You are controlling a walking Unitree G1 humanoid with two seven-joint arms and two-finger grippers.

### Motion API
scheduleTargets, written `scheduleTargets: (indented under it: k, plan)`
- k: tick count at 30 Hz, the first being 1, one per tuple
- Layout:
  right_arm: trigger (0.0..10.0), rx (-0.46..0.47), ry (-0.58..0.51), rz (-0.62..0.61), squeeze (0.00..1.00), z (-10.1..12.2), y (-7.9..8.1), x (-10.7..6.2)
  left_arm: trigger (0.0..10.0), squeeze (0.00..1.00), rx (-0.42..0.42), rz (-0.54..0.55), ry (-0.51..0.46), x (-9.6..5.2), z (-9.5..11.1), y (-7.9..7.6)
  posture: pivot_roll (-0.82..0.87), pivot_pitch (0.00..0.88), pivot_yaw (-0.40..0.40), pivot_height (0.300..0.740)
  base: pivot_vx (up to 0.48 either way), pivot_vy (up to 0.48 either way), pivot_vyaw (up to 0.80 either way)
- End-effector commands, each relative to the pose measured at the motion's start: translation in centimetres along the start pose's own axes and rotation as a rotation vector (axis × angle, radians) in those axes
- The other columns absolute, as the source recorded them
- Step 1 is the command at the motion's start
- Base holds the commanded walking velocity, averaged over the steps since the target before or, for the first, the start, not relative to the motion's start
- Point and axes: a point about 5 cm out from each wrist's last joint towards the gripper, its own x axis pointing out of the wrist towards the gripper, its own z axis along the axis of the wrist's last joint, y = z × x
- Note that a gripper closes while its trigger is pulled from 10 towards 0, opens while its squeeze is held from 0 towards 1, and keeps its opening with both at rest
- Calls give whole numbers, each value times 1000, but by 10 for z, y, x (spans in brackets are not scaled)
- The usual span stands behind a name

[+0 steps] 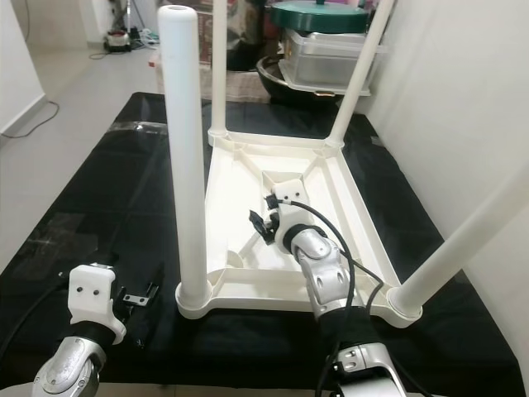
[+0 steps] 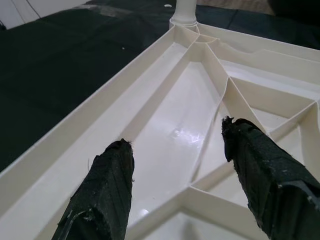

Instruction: Building children table

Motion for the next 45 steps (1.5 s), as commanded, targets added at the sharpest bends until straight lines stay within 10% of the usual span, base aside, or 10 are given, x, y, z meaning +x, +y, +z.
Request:
scheduleTargets:
  k: [1, 45]
  plan:
    - [10000, 19, 2, -15, 0, 0, -2, 0, 10000, 0, 5, 2, -7, -1, 1, 0, 124, 0, -93, 740, 0, 0, 0]
    - [10000, 141, -65, -261, 0, 11, -5, 5, 10000, 0, -28, 3, 1, -1, 2, -3, 125, 0, -87, 740, -71, 0, 0]
